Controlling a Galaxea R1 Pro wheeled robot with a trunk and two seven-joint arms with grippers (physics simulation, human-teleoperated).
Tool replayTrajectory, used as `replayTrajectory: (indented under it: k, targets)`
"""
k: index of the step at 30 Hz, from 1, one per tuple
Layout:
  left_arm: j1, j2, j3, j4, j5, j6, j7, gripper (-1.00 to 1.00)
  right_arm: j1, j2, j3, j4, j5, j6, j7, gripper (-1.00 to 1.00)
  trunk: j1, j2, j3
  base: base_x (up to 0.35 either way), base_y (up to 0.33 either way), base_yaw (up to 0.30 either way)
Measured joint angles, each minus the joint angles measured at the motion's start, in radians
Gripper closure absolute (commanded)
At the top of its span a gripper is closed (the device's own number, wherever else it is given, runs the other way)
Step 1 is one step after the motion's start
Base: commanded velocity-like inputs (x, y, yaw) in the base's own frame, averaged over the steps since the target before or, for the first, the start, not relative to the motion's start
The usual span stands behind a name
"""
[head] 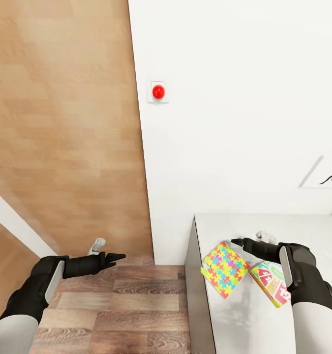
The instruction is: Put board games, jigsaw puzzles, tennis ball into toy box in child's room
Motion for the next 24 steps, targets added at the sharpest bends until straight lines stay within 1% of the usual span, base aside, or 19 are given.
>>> replayTrajectory:
  k: [24]
  targets:
    - [0.0,0.0,0.0,0.0,0.0,0.0,0.001,-1.0,0.0,0.001,0.001,0.005,0.0,-0.002,0.0,-1.0,0.0,0.0,-0.032,0.0,0.0,0.0]
